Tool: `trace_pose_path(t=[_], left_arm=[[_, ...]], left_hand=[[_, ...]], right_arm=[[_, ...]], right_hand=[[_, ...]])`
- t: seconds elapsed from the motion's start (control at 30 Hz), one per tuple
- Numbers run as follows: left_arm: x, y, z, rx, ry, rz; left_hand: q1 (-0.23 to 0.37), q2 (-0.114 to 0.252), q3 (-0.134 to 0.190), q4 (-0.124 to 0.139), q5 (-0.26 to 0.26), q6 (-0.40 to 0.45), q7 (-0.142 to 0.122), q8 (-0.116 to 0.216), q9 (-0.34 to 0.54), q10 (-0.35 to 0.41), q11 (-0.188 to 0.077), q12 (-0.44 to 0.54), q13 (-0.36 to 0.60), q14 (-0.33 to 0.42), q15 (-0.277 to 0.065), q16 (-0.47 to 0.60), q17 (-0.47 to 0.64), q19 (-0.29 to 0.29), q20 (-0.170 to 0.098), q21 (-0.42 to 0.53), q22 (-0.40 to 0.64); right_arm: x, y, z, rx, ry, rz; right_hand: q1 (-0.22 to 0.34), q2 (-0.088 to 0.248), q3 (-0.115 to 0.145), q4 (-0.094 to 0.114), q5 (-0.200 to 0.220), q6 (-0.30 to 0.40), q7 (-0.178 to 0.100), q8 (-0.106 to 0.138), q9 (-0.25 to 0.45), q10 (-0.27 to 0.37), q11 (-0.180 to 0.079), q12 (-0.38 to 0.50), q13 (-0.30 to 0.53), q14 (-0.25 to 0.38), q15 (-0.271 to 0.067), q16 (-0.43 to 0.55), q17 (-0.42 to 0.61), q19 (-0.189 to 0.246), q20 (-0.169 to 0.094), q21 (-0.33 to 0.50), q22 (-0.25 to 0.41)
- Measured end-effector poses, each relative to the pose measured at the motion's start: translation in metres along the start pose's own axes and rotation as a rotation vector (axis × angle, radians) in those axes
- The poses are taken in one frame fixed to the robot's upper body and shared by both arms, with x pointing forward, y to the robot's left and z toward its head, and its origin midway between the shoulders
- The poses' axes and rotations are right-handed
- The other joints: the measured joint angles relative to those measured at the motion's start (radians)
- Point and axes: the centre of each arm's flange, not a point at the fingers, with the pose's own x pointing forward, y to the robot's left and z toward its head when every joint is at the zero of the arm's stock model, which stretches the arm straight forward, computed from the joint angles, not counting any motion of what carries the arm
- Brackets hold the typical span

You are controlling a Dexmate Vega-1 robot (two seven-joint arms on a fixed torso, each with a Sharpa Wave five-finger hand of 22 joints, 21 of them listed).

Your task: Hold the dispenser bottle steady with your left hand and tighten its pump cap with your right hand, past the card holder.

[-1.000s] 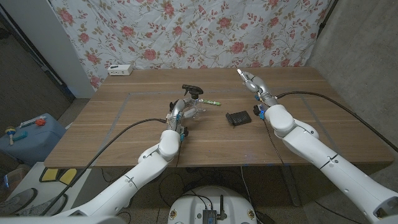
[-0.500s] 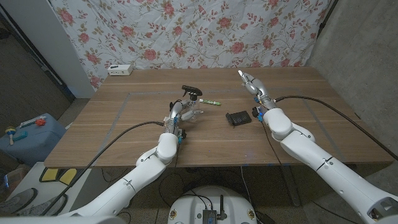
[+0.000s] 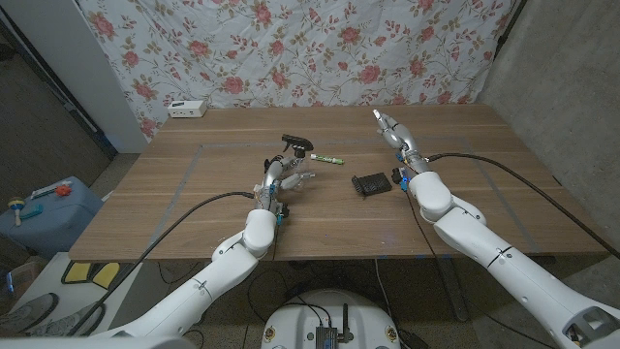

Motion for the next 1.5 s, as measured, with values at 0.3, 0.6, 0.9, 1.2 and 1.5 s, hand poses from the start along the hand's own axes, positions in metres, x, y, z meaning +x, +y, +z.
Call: trace_pose_path(t=[0.3, 0.6, 0.9, 1.2, 1.5], left_arm=[[0.002, -0.003, -0.003, -0.012, -0.005, -0.010], [0.006, -0.007, -0.009, -0.014, 0.004, -0.023], [0.010, -0.011, -0.009, -0.016, 0.001, -0.031], [0.014, -0.014, -0.007, -0.014, -0.005, -0.041], [0.016, -0.016, -0.008, -0.015, -0.003, -0.058]], left_hand=[[-0.004, -0.004, -0.007, 0.007, -0.004, -0.025, -0.014, 0.000, -0.001, -0.030, 0.005, 0.000, -0.023, -0.027, 0.002, 0.000, 0.000, -0.017, 0.003, 0.000, 0.000], [-0.004, -0.004, 0.021, 0.043, -0.007, -0.041, -0.019, -0.003, -0.001, -0.042, 0.003, 0.000, -0.032, -0.036, 0.001, 0.000, 0.000, -0.028, 0.003, 0.000, 0.000], [-0.004, -0.003, 0.021, 0.043, -0.007, -0.046, -0.017, -0.004, -0.001, -0.048, 0.008, 0.000, -0.042, -0.041, 0.005, 0.000, 0.000, -0.028, 0.003, 0.000, 0.000], [-0.003, -0.003, 0.016, 0.047, -0.007, -0.054, -0.013, -0.004, -0.001, -0.053, 0.003, 0.000, -0.051, -0.045, 0.001, 0.000, 0.000, -0.032, 0.007, 0.000, 0.000], [-0.002, -0.002, 0.012, 0.051, -0.011, -0.072, -0.013, -0.005, -0.006, -0.074, 0.006, 0.000, -0.060, -0.066, 0.005, 0.000, 0.000, -0.042, 0.003, 0.000, 0.000]], right_arm=[[-0.001, 0.000, -0.007, 0.007, -0.005, -0.024], [-0.002, 0.001, -0.010, 0.018, -0.020, -0.046], [-0.005, 0.001, -0.014, 0.018, -0.023, -0.057], [-0.008, -0.002, -0.015, 0.017, -0.022, -0.069], [-0.010, -0.003, -0.015, 0.018, -0.022, -0.075]], right_hand=[[-0.003, 0.003, 0.003, -0.003, 0.000, 0.007, -0.001, 0.000, 0.000, 0.007, -0.007, 0.004, 0.000, 0.000, 0.000, 0.000, 0.000, 0.000, 0.000, 0.000, 0.000], [-0.005, 0.005, 0.004, -0.004, 0.000, 0.013, -0.006, 0.000, 0.000, 0.007, -0.007, 0.004, 0.000, 0.000, 0.000, 0.000, 0.000, 0.000, 0.000, 0.000, 0.000], [-0.005, 0.005, 0.011, -0.003, 0.007, 0.013, -0.006, 0.000, 0.000, 0.012, -0.012, 0.004, 0.000, 0.000, 0.000, 0.000, -0.003, 0.000, 0.000, 0.000, 0.000], [-0.005, 0.005, 0.014, -0.006, 0.008, 0.018, 0.000, 0.004, 0.000, 0.012, -0.012, 0.004, 0.000, 0.004, -0.004, 0.004, -0.005, 0.000, 0.000, 0.000, 0.000], [-0.005, 0.005, 0.019, -0.004, 0.008, 0.018, 0.000, 0.004, 0.000, 0.012, -0.012, 0.004, 0.000, 0.008, 0.000, 0.004, -0.005, 0.000, 0.000, 0.000, 0.000]])
